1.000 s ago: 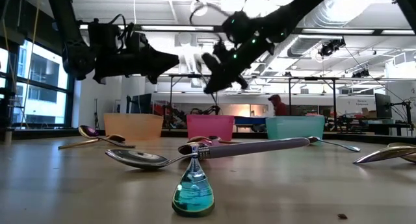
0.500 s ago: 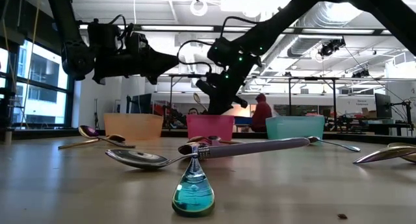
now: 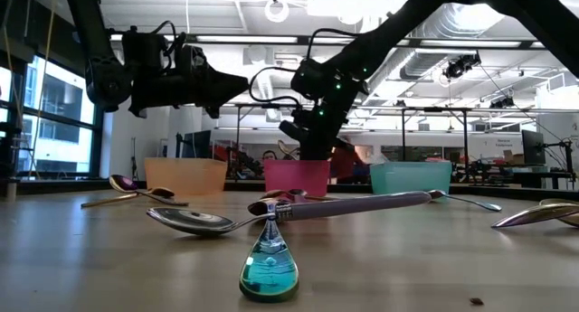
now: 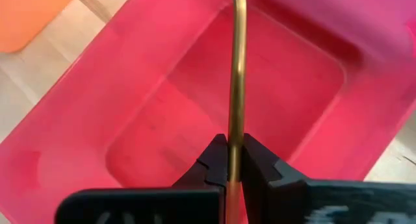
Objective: Sort silverware by color (type)
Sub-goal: Put the bottom left yellow spoon into the pink bin, then put the bottom right iridescent spoon into the orange bin
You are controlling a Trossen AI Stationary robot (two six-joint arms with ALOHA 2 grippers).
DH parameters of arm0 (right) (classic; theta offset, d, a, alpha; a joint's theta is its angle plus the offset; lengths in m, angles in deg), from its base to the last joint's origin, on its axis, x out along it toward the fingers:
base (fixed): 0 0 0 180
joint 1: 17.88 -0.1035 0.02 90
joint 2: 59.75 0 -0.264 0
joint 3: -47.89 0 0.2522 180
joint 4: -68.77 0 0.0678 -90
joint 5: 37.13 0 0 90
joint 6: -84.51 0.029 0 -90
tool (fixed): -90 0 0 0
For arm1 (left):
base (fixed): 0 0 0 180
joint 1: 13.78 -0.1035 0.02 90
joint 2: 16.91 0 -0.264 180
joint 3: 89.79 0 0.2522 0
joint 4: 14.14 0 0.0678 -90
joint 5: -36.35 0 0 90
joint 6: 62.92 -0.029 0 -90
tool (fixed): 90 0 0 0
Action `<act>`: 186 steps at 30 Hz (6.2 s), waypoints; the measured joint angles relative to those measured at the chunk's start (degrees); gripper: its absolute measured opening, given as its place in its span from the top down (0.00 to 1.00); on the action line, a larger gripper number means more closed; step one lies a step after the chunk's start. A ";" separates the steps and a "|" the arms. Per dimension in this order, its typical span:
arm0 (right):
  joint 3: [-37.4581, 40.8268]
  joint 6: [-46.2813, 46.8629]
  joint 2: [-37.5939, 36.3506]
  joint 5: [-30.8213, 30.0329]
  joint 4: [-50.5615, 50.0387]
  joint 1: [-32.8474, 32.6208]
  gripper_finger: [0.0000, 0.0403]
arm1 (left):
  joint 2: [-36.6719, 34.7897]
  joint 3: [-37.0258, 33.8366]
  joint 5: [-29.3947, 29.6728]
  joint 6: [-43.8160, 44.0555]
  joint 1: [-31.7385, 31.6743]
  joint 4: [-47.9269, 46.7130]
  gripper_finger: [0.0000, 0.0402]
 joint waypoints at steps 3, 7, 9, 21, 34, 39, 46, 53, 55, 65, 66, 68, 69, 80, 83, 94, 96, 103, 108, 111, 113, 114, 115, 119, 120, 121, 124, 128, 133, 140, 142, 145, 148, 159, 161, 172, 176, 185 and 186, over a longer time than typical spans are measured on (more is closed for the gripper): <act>0.00 -0.08 0.00 -0.02 0.02 0.00 0.99 | 0.00 0.00 -0.21 -0.22 0.00 0.00 0.82; 0.00 -1.05 0.00 -0.02 0.00 0.00 0.97 | 0.00 0.00 -0.30 -0.18 0.00 0.00 0.82; 0.00 -1.10 0.00 -0.02 0.00 0.00 0.96 | 0.00 0.00 -0.31 -0.15 0.00 0.00 0.82; -0.60 -3.36 0.00 -0.52 0.09 0.00 0.87 | 0.02 0.00 -0.31 -0.22 0.00 -0.09 0.82; 1.50 -14.13 -10.62 -2.19 -0.79 -0.04 0.99 | 0.04 0.00 -0.87 -4.32 0.04 -4.35 0.82; 17.43 -13.91 -18.14 -1.67 14.24 -0.83 1.00 | 0.04 0.00 -2.50 -4.70 0.64 -5.17 0.82; 33.22 -10.46 -31.77 -2.05 21.61 -5.78 1.00 | 0.09 0.00 -2.30 -11.16 5.31 -8.51 0.90; 37.27 -6.50 -43.97 -6.27 10.98 -18.29 1.00 | 0.09 0.02 -1.62 -13.63 10.10 -8.69 0.99; 37.29 -4.06 -45.64 -8.80 6.59 -22.80 1.00 | 0.09 0.04 -1.29 -13.87 11.16 -8.72 0.99; 37.29 20.28 -46.47 -10.08 -11.91 -43.41 1.00 | 0.09 0.04 2.21 -16.05 15.44 -9.16 1.00; 37.30 22.97 -46.47 -9.94 -13.40 -45.35 1.00 | 0.08 0.04 2.34 -16.39 15.77 -9.20 1.00; 37.31 28.02 -46.47 -9.54 -15.31 -49.34 0.97 | 0.09 0.04 2.42 -16.46 16.35 -9.33 1.00; 37.31 30.40 -46.47 -9.41 -15.98 -51.25 0.95 | 0.07 0.04 2.42 -16.46 16.54 -9.31 1.00; 37.29 43.83 -40.33 -6.20 -14.45 -63.13 0.62 | 0.07 0.04 6.29 -18.43 18.17 -10.32 1.00; 37.29 43.91 -37.76 -6.27 -12.17 -64.56 0.59 | 0.07 0.04 6.31 -18.43 18.16 -10.34 1.00; 37.29 44.20 -32.01 -4.52 -8.86 -65.81 0.59 | 0.02 0.04 6.50 -19.04 18.16 -10.34 1.00; 37.29 43.93 -31.66 -4.50 -8.63 -65.79 0.59 | 0.02 0.04 6.53 -19.04 18.16 -10.36 1.00; 37.29 43.93 -31.56 -5.16 -8.20 -65.77 0.59 | 0.02 0.04 6.53 -19.41 18.14 -10.36 1.00; 37.29 44.02 -31.56 -5.62 -5.80 -65.77 0.59 | 0.02 0.04 6.53 -19.41 18.14 -10.36 1.00; 37.26 45.10 -31.15 -5.67 -5.10 -65.77 0.59 | 0.02 0.04 6.53 -19.41 18.14 -10.36 1.00; 37.26 45.60 -30.23 -5.50 -5.34 -65.76 0.59 | 0.02 0.04 6.51 -19.41 18.14 -10.36 1.00; 37.27 46.19 -29.61 -5.25 -5.35 -65.75 0.59 | 0.02 0.04 6.51 -19.41 18.14 -10.38 1.00; 37.27 46.68 -29.02 -4.92 -5.53 -65.75 0.59 | 0.02 0.04 6.51 -19.41 18.14 -10.38 1.00; 37.27 47.96 -26.99 -4.23 -5.51 -65.77 0.59 | 0.02 0.04 6.51 -19.41 18.14 -10.40 1.00; 37.27 48.01 -26.58 -3.90 -5.51 -65.75 0.59 | 0.02 0.04 6.51 -19.41 18.14 -10.40 1.00; 37.27 48.00 -26.16 -3.49 -5.49 -65.75 0.59 | 0.02 0.04 6.51 -19.41 18.14 -10.40 1.00; 37.24 47.99 -25.25 -2.36 -5.17 -65.75 0.59 | 0.02 0.04 6.52 -19.27 18.12 -10.40 1.00; 37.24 47.85 -24.79 -2.18 -5.20 -65.77 0.59 | 0.02 0.04 7.96 -19.26 18.12 -10.49 1.00; 37.24 47.11 -24.79 -2.56 -5.29 -65.77 0.68 | 0.02 0.04 8.19 -19.26 18.12 -10.78 1.00; 37.24 43.94 -24.79 -2.56 -4.81 -65.08 0.89 | 0.02 0.04 8.21 -18.81 18.12 -10.80 1.00; 37.24 43.24 -24.79 -2.58 -4.34 -64.80 0.94 | 0.02 0.04 8.21 -18.78 18.12 -10.80 1.00; 37.24 41.25 -24.79 -2.43 -3.17 -64.48 0.99 | 0.02 0.04 8.21 -18.34 18.12 -10.82 1.00; 36.34 38.73 -24.94 -1.98 -3.19 -63.99 0.99 | 0.02 0.04 8.21 -18.32 18.12 -11.09 1.00; 28.24 23.14 -31.52 -4.54 -3.24 -58.96 1.00 | 0.02 0.04 8.16 -16.66 18.15 -12.07 1.00; 29.23 18.17 -33.64 -7.44 0.85 -57.07 1.00 | 0.02 0.04 6.84 -16.22 18.16 -12.09 1.00; 41.03 -12.12 -35.80 -1.23 41.91 -38.39 1.00 | 0.02 0.04 4.36 -13.27 19.26 -12.79 0.86; 41.94 -17.87 -35.80 3.24 51.08 -32.59 1.00 | 0.02 0.04 7.71 -13.74 21.53 -13.01 0.77; 42.01 -21.98 -35.74 10.14 56.37 -26.55 1.00 | 0.02 0.46 21.13 -14.87 30.73 -8.30 0.60; 42.01 -22.30 -35.72 10.17 56.72 -26.49 1.00 | 0.02 0.91 21.74 -13.47 31.14 -7.77 0.59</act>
